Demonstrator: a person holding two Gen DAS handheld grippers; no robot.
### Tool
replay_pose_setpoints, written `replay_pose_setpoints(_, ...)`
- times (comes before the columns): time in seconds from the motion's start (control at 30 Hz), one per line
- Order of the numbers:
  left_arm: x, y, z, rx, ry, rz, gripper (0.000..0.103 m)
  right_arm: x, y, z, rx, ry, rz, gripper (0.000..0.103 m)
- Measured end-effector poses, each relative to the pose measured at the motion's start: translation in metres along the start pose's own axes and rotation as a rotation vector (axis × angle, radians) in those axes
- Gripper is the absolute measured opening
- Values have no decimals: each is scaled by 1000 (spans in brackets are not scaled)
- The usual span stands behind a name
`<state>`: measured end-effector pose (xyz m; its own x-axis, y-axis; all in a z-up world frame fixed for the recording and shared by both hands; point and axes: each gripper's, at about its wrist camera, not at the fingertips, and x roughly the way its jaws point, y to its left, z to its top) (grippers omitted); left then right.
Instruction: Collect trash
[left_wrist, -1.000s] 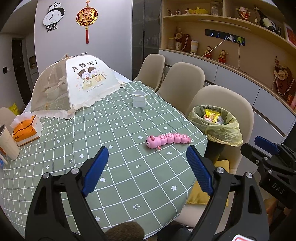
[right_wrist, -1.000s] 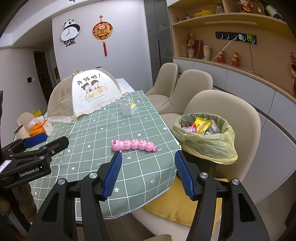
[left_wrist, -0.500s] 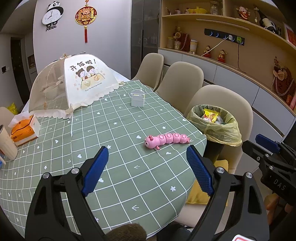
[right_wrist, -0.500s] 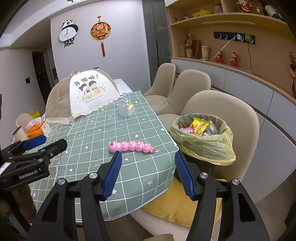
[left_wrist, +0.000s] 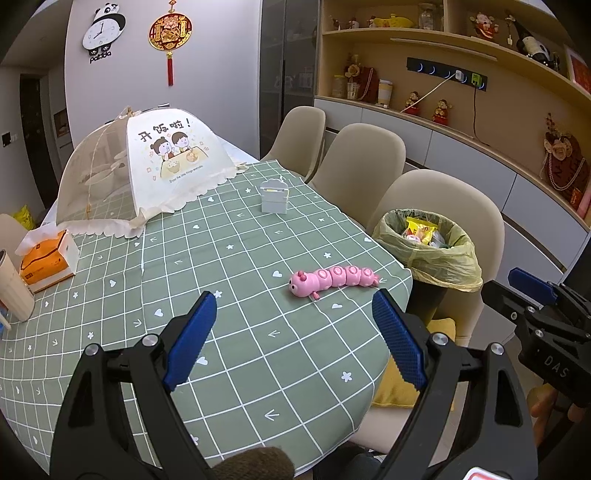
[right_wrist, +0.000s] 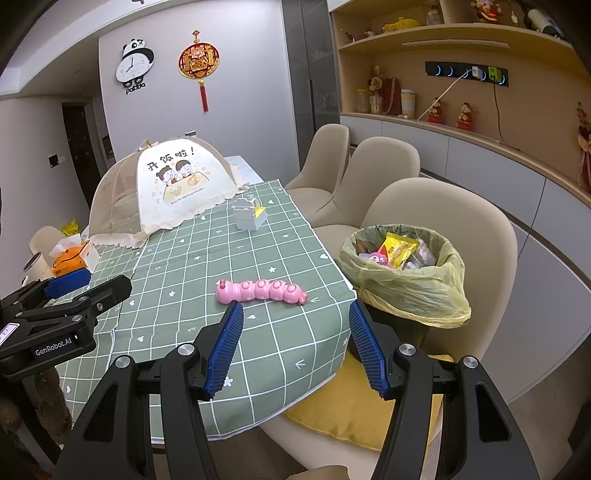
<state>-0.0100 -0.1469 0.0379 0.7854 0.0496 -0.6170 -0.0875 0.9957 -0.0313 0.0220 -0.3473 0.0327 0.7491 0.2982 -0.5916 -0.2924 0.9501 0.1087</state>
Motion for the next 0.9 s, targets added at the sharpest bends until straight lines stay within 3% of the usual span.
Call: replay_pose_setpoints(0.9, 3, -1, -1, 8, 2, -13, 82, 4, -3, -1, 0, 4, -7, 56)
